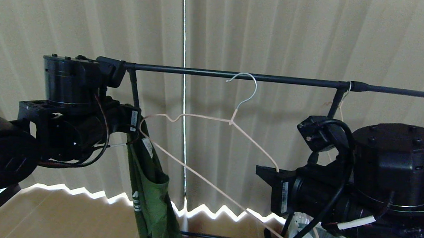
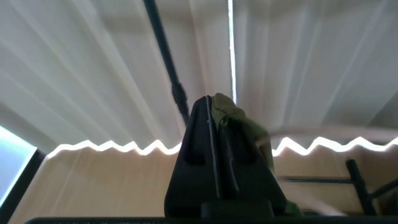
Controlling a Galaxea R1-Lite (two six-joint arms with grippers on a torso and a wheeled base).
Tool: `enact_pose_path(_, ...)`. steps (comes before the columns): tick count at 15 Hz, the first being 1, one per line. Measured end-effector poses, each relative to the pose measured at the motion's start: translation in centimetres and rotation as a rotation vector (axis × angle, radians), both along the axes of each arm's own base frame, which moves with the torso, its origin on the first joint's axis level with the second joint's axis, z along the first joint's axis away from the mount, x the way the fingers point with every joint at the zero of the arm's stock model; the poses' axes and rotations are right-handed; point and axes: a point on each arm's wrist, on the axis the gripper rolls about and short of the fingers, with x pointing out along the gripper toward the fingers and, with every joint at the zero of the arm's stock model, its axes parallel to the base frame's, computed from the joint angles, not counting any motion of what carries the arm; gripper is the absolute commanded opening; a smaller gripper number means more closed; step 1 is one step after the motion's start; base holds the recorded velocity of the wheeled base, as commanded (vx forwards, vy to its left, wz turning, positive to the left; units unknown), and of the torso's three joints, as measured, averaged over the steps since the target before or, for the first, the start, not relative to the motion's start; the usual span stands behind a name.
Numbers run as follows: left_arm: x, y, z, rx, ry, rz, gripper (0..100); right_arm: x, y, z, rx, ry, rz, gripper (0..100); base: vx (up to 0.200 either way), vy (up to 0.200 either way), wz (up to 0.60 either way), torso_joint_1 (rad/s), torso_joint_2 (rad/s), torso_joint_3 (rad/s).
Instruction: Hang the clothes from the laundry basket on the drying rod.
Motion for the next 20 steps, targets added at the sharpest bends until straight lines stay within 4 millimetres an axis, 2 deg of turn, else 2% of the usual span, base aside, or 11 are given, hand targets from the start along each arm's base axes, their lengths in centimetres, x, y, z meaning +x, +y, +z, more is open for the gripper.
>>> enact_pose_path(3,-0.2,0.0,-0.6,0.032,0.022,0.007,0,0.9,0.9,0.0,-0.011,-0.013,-0.033,0,0.0,0.0,0.0,0.0,0.0,0.0)
enact_pose_path(7,-0.2,0.1,-0.6,0.038,0.019,0.027,0,-0.1,2.4,-0.9,-0.038,0.01,0.034,0,0.0,0.0,0.0,0.0,0.0,0.0)
enact_pose_path(12,0.5,1.7,-0.7,0.039,0.022,0.087,0,-1.1,2.1,-0.9,-0.022,0.019,0.052,0,0.0,0.0,0.0,0.0,0.0,0.0)
enact_pose_path(20,0.1,1.2,-0.8,0.049,0.022,0.09,0,-0.8,2.9,-0.3,0.0,0.005,0.059,0,0.0,0.0,0.0,0.0,0.0,0.0)
